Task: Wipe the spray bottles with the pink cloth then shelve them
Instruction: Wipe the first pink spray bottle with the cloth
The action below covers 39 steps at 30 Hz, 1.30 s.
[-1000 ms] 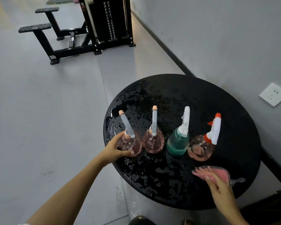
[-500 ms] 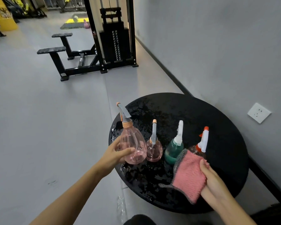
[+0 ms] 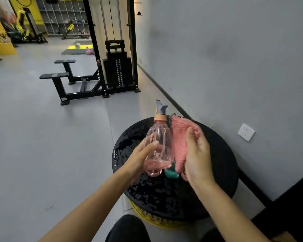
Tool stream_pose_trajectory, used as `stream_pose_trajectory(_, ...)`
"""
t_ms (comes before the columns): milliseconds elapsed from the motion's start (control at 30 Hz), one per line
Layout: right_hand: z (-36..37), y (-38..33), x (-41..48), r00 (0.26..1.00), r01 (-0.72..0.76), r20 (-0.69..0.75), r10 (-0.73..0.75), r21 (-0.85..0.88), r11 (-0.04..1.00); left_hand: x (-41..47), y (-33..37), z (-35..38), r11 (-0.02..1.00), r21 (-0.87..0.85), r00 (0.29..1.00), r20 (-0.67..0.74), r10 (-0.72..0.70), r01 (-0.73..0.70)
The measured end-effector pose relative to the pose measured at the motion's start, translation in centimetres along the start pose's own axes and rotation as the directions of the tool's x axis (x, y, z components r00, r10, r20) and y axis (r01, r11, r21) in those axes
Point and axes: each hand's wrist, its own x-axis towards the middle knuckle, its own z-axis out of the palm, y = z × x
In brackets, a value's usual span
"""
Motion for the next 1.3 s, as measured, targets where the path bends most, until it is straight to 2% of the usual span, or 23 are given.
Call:
stream_pose_trajectory(67, 0.7, -0.3, -0.9, 0.991, 0.133, 0.021, -0.132, -0.098, 0.986, -0.5, 0.4, 1.3, 1.000, -0.011, 1.000, 0.005, 0.006, -0.006)
stream_pose_trajectory(167, 1.0, -0.4, -1.8, 0.964, 0.262, 0.096, -0.246, -0.218, 0.940, -1.4, 0.9, 2.8, 0.999, -0.048, 1.000, 0.007, 0.012, -0.011)
stream_pose_trajectory(300, 0.2, 0.4, -2.5, 0.918, 0.376, 0.290, -0.273, -0.410, 0.831, -2.8, 1.4, 4.1, 0.995, -0.093, 0.999, 0.025, 0.020, -0.018)
stream_pose_trajectory(433, -0.7, 0.7, -4.5, 0.877, 0.473, 0.357, -0.321, -0.532, 0.702, -3.4, 0.9, 4.8, 0.985, -0.165, 0.999, 0.017, -0.040, 0.042)
stream_pose_trajectory(500, -0.9, 1.0, -6.4, 0.870, 0.490, 0.372, -0.324, -0.577, 0.654, -3.4, 0.8, 5.0, 0.968, -0.244, 0.998, 0.017, -0.065, 0.067)
stream_pose_trajectory(600, -0.6, 1.5, -8.1, 0.875, 0.484, 0.347, -0.337, -0.605, 0.633, -3.4, 0.5, 5.5, 0.945, -0.322, 0.998, 0.022, -0.062, 0.066)
stream_pose_trajectory(700, -0.3, 1.2, -6.3, 0.889, 0.452, 0.290, -0.353, -0.677, 0.582, -3.8, 0.1, 6.1, 0.954, -0.292, 0.998, 0.030, -0.056, 0.063)
stream_pose_trajectory(767, -0.4, 0.4, -4.1, 0.912, 0.405, 0.260, -0.317, -0.689, 0.601, -4.0, 0.3, 6.5, 0.968, -0.244, 0.998, 0.023, -0.052, 0.057)
stream_pose_trajectory(900, -0.9, -0.6, -3.1, 0.895, 0.445, 0.316, -0.316, -0.683, 0.579, -4.0, 0.5, 6.5, 0.974, -0.224, 0.999, 0.043, -0.025, 0.034)
stream_pose_trajectory(967, -1.2, -0.4, -4.8, 0.873, 0.487, 0.370, -0.317, -0.694, 0.530, -3.8, 0.4, 6.3, 0.970, -0.239, 0.999, 0.020, -0.033, 0.037)
stream_pose_trajectory(1033, -1.6, 0.3, -7.1, 0.855, 0.517, 0.417, -0.309, -0.735, 0.438, -3.8, 0.6, 6.2, 0.959, -0.279, 0.999, 0.004, -0.051, 0.050)
stream_pose_trajectory(1100, -1.6, 0.7, -8.5, 0.850, 0.519, 0.429, -0.306, -0.782, 0.345, -3.8, 0.5, 6.2, 0.959, -0.279, 0.998, -0.008, -0.061, 0.056)
stream_pose_trajectory(1167, -1.3, 0.5, -8.3, 0.856, 0.504, 0.424, -0.296, -0.811, 0.297, -4.0, 0.4, 6.5, 0.957, -0.285, 0.998, 0.010, -0.055, 0.055)
stream_pose_trajectory(1300, -1.1, -0.8, -5.2, 0.893, 0.445, 0.375, -0.250, -0.824, 0.352, -4.5, 0.4, 7.0, 0.974, -0.217, 0.997, 0.050, -0.058, 0.068)
